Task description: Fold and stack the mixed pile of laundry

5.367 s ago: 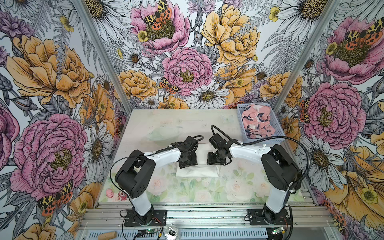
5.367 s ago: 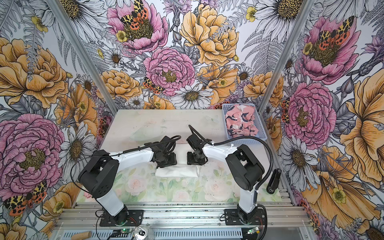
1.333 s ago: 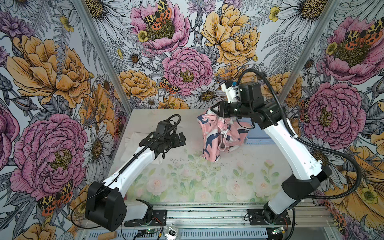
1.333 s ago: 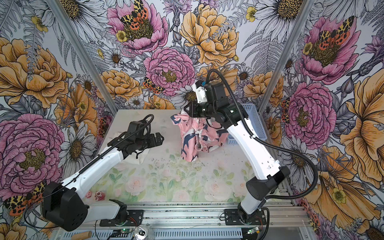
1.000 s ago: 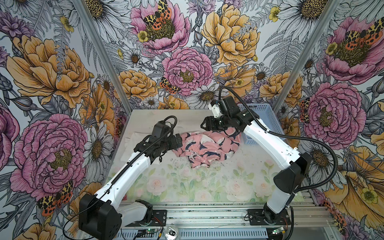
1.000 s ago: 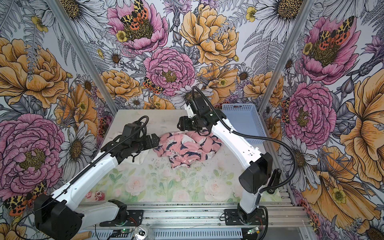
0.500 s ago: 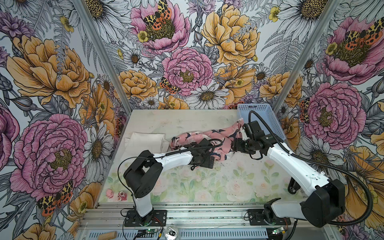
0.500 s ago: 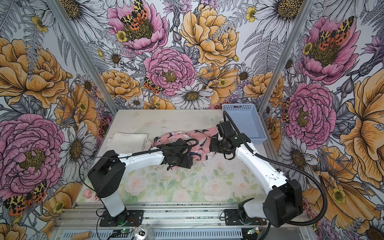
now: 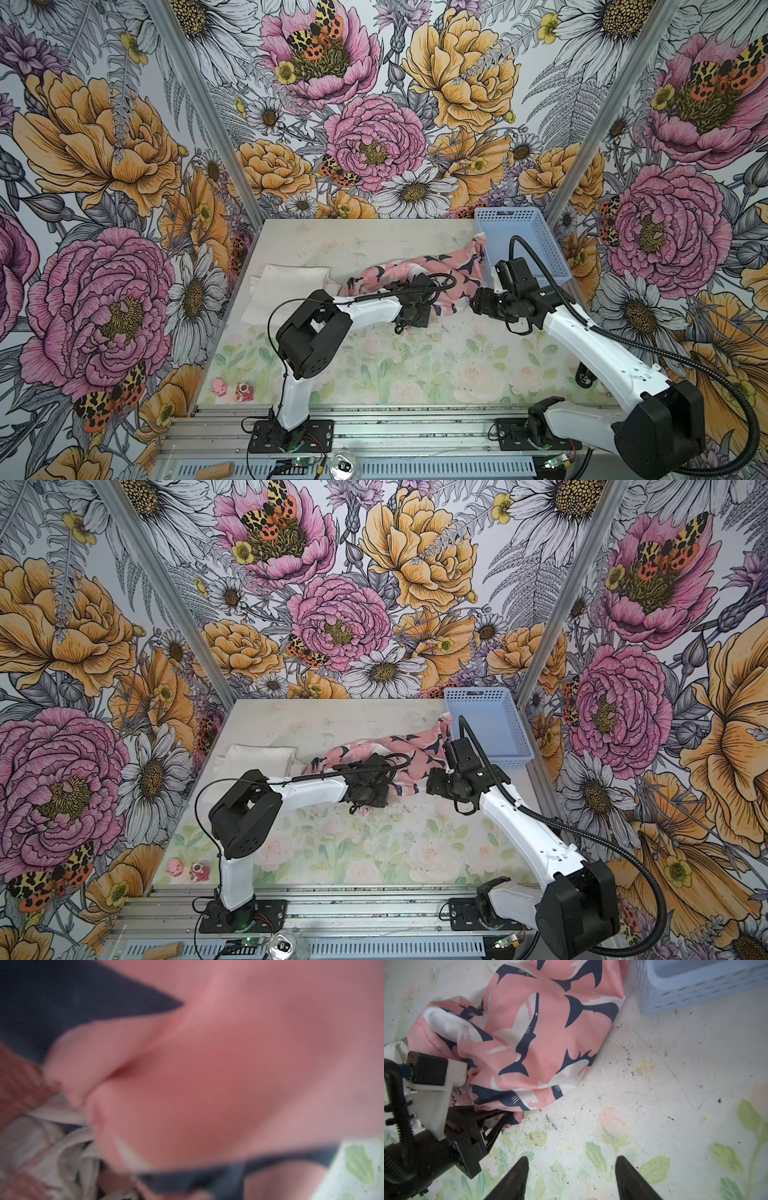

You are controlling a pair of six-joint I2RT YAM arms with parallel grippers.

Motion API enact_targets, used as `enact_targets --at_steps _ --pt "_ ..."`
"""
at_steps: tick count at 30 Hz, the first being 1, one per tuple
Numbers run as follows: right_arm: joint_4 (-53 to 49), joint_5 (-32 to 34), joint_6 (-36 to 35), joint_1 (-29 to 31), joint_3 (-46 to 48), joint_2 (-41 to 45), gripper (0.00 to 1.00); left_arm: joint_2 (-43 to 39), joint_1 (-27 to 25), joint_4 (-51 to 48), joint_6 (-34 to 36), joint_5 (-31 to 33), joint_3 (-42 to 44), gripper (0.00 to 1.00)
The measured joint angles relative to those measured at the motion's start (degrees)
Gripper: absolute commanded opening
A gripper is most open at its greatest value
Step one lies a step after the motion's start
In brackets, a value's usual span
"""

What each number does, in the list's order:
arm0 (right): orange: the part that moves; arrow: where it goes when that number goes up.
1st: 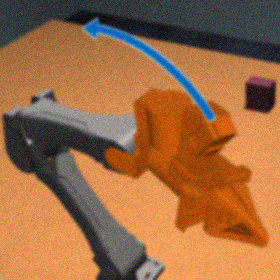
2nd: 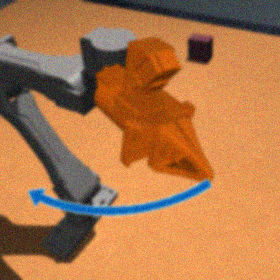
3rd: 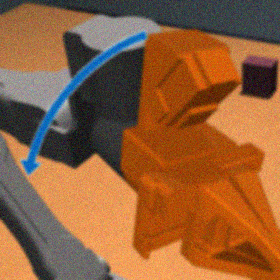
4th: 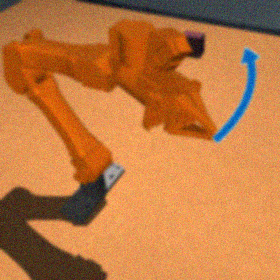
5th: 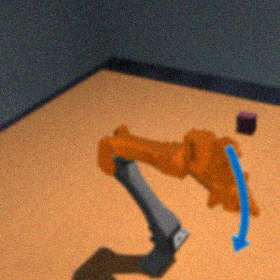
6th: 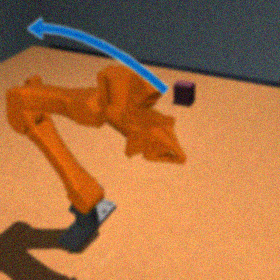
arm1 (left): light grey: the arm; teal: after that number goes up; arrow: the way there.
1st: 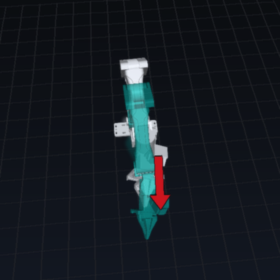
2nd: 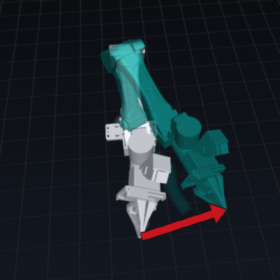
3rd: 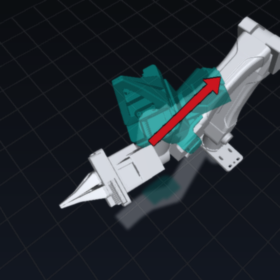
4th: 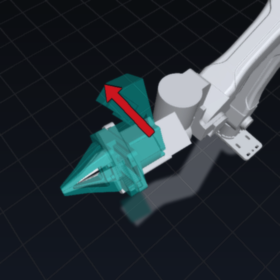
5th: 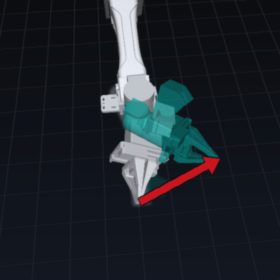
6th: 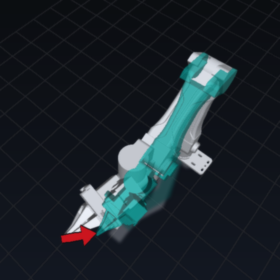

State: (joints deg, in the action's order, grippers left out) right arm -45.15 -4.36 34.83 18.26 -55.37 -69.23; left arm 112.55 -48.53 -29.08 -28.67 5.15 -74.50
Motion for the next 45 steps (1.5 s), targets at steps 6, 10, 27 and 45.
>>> enact_targets --at_steps 6,10,27,45 --pt "1.5 -0.4 -0.4 -0.7 0.1 -0.3 0.68 -11.7 1.2 -2.2 -2.5 1.9 12.0 0.0" --pt "3.4 -1.5 -0.7 -0.7 1.1 -1.9 0.69 -25.2 5.6 -6.4 -3.0 2.8 21.7 0.11" --pt "11.2 -2.7 2.8 6.4 6.7 -17.7 0.7 -41.5 8.3 -12.0 -3.6 1.4 23.8 0.69" --pt "13.9 2.2 2.6 1.3 11.8 -13.3 0.77 -28.5 8.2 -6.8 -1.2 0.4 20.3 0.0"
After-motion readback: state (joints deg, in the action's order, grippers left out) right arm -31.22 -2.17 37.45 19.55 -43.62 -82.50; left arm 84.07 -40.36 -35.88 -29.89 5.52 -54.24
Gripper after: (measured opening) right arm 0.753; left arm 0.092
